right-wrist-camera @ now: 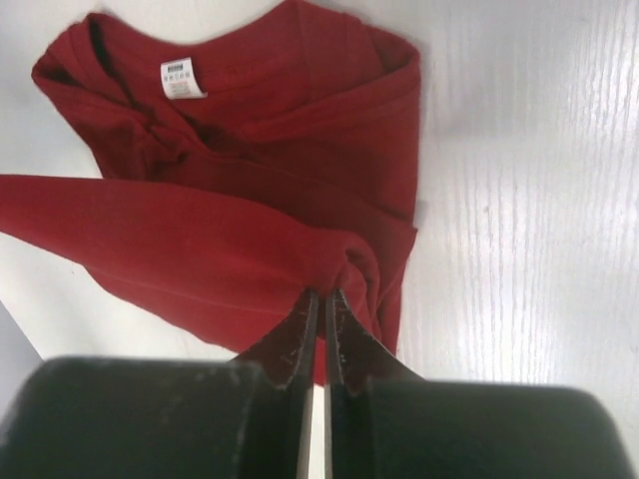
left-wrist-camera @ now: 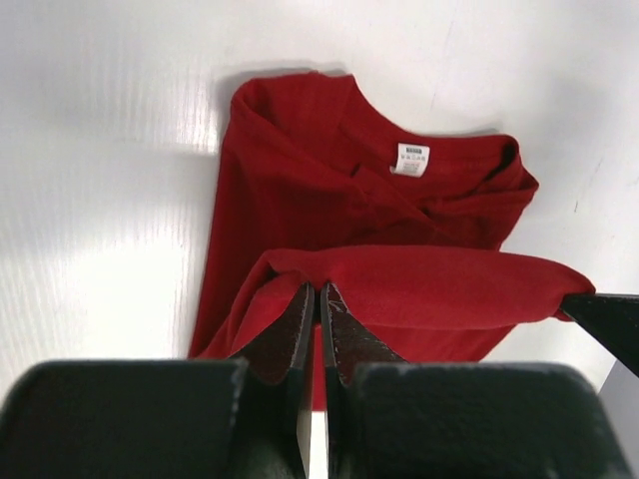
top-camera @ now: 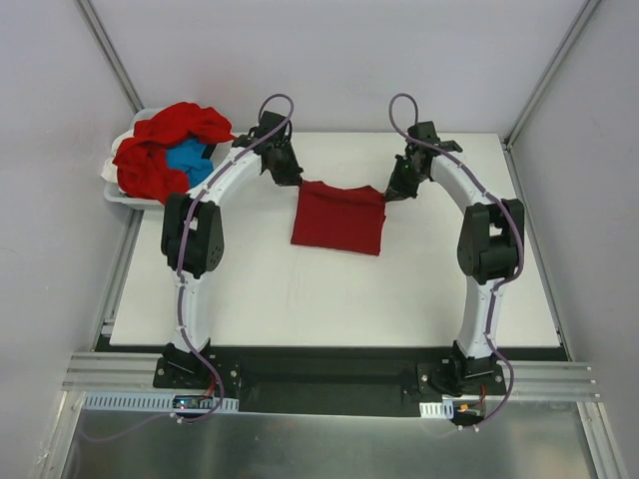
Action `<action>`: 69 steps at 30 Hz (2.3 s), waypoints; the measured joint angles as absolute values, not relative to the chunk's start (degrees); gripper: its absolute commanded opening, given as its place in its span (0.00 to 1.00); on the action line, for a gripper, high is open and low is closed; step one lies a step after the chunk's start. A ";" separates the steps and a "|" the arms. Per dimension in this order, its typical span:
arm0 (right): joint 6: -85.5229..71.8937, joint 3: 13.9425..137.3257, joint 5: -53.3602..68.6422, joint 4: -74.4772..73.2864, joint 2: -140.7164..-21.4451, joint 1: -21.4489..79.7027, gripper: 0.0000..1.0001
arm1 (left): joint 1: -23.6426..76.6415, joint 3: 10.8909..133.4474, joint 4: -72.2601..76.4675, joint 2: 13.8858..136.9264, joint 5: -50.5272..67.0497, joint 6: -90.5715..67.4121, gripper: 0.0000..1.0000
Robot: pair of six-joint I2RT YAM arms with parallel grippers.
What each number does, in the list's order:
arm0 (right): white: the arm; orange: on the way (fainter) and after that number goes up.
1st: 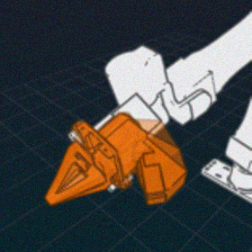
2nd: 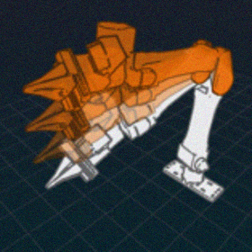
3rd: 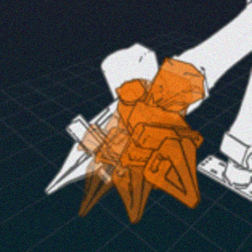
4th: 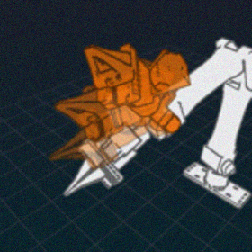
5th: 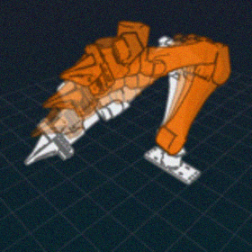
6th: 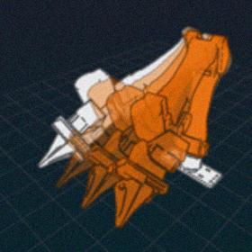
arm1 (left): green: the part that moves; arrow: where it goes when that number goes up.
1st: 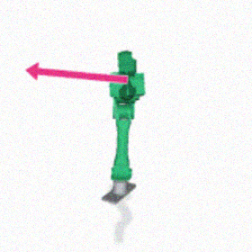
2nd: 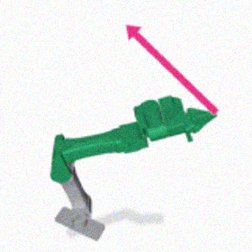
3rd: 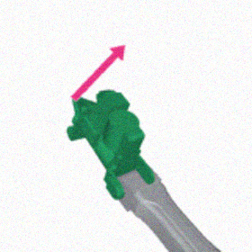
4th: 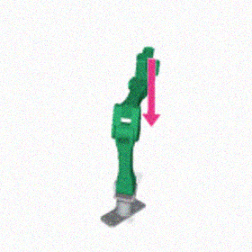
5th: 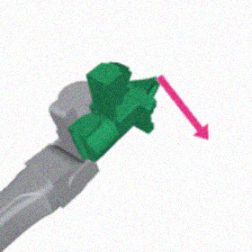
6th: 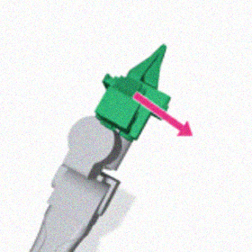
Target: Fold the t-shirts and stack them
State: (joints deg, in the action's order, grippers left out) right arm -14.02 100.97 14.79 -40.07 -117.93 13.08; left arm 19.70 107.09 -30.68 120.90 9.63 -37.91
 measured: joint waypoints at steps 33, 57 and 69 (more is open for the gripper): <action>-15.03 69.47 12.25 -33.52 -84.71 23.31 0.96 | 28.05 79.00 -27.92 88.18 12.47 -32.45 1.00; -20.86 94.94 -3.81 -36.82 -103.33 30.44 0.96 | 17.52 61.10 -24.43 77.73 6.33 -38.22 0.99; -21.06 93.71 -5.72 -40.21 -103.79 32.16 0.96 | 15.75 57.71 -23.77 73.84 6.44 -38.96 0.99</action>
